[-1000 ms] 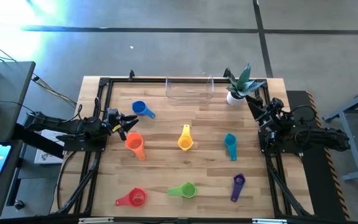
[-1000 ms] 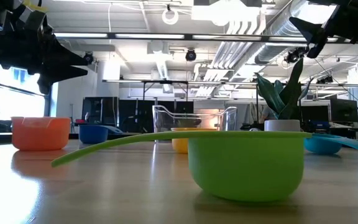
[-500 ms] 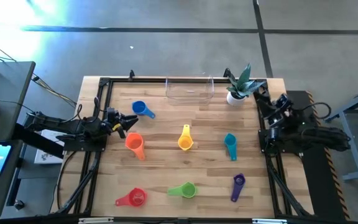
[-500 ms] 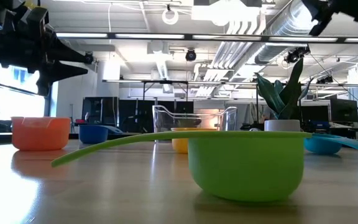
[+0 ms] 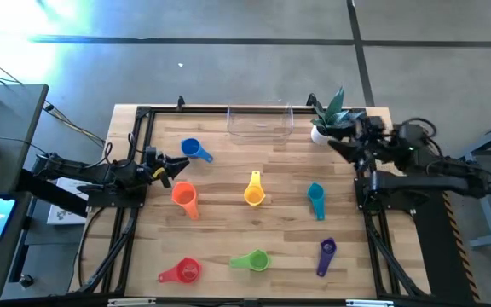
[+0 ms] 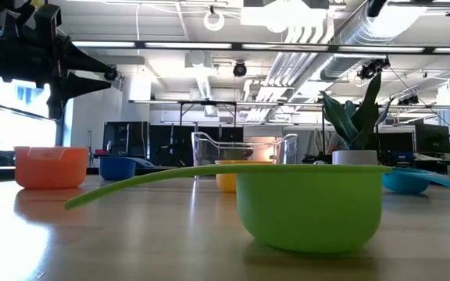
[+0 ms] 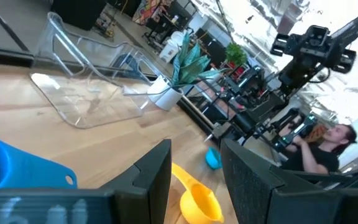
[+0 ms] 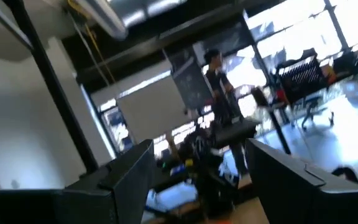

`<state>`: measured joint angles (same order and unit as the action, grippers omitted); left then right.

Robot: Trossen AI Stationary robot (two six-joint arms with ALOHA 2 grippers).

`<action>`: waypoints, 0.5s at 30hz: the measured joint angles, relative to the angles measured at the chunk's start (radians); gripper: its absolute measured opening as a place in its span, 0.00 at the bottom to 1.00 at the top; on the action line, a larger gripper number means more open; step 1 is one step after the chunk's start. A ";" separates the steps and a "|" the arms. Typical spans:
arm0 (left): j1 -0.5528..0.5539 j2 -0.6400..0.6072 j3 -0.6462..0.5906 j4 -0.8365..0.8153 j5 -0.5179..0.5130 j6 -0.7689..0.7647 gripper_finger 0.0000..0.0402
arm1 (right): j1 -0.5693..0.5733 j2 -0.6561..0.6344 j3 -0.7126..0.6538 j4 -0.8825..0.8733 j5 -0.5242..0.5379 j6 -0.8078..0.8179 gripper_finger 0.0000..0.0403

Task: Nest measuring cups in basket
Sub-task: Move the yellow measuring cup to the top center of the table

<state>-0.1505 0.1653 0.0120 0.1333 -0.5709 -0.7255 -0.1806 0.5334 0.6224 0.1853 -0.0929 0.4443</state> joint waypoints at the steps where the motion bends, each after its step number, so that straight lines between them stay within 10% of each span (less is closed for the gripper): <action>1: 0.000 0.000 0.000 0.000 0.000 -0.009 0.33 | 0.000 0.033 0.028 -0.040 -0.019 0.004 0.61; 15: 0.000 0.000 0.000 -0.001 -0.001 -0.033 0.33 | 0.052 0.479 0.300 -0.548 -0.056 0.191 0.61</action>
<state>-0.1505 0.1654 0.0120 0.1326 -0.5716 -0.7586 -0.1286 1.0128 0.9228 -0.3627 -0.1488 0.6350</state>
